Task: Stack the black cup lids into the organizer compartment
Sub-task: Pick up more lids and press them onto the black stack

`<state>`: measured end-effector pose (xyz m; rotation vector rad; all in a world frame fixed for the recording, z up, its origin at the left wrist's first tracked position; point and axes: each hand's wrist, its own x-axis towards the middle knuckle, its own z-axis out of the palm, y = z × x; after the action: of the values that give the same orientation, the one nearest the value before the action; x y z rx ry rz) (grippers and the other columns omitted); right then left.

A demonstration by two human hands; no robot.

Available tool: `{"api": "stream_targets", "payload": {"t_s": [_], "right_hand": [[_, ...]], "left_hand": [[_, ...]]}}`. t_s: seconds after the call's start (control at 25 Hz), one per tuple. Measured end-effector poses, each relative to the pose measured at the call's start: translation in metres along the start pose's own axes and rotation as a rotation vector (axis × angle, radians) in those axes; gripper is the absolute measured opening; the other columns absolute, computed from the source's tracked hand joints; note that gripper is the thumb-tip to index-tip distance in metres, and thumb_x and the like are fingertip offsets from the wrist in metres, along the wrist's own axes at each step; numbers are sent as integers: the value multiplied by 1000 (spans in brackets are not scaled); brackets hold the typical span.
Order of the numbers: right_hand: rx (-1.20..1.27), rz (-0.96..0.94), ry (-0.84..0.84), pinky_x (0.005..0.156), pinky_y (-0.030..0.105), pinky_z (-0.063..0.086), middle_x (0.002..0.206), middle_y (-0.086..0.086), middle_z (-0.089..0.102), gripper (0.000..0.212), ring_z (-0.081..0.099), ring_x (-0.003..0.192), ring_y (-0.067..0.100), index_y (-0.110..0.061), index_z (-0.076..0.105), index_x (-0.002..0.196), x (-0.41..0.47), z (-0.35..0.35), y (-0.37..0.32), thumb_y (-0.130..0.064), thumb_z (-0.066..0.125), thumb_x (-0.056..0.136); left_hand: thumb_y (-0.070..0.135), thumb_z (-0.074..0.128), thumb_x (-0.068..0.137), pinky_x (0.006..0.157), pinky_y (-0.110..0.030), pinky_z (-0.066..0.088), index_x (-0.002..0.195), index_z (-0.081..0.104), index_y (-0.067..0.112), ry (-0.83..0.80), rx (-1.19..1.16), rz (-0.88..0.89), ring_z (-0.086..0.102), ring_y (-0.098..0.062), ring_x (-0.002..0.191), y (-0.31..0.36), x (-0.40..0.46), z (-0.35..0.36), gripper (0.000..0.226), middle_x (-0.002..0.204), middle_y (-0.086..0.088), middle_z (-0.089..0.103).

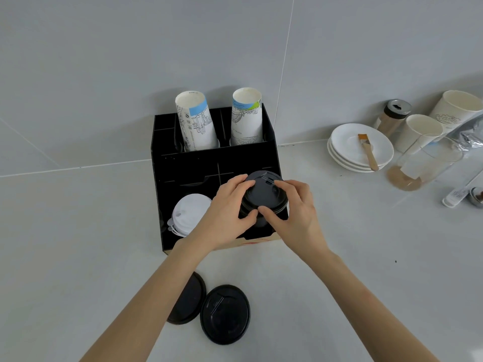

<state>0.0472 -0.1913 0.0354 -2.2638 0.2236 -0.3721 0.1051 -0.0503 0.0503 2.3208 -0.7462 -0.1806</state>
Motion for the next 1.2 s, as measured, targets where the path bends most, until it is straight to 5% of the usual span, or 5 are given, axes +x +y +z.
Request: {"api": "stream_targets", "payload": {"t_s": [0.28, 0.6, 0.96, 1.2], "right_hand": [[-12, 58, -2, 86, 26, 40, 121, 13, 39, 56, 43, 113, 26, -12, 45, 123, -5, 19, 8, -27, 68, 74], [-30, 75, -31, 87, 26, 39, 123, 12, 39, 51, 43, 113, 24, -15, 44, 124, 2, 22, 13, -25, 64, 78], [-56, 85, -39, 90, 32, 42, 126, 12, 39, 51, 42, 114, 25, -14, 43, 125, 5, 23, 12, -28, 62, 79], [-80, 87, -59, 94, 34, 41, 126, 11, 40, 50, 41, 115, 23, -17, 44, 124, 5, 18, 11, -29, 62, 79]], "left_hand": [[10, 50, 83, 111, -36, 19, 132, 32, 13, -67, 19, -2, 17, -20, 134, -9, 11, 2, 52, 147, -3, 25], [21, 54, 85, 111, -40, 21, 134, 29, 17, -79, -44, -58, 18, -20, 136, -19, 17, 8, 55, 150, -1, 22], [22, 55, 84, 106, -25, 18, 136, 25, 17, -61, -86, -81, 22, -17, 137, -24, 19, 9, 60, 150, -3, 25], [22, 55, 84, 112, -40, 22, 135, 25, 15, -75, -49, -85, 22, -21, 137, -21, 19, 9, 60, 150, -5, 24]]}}
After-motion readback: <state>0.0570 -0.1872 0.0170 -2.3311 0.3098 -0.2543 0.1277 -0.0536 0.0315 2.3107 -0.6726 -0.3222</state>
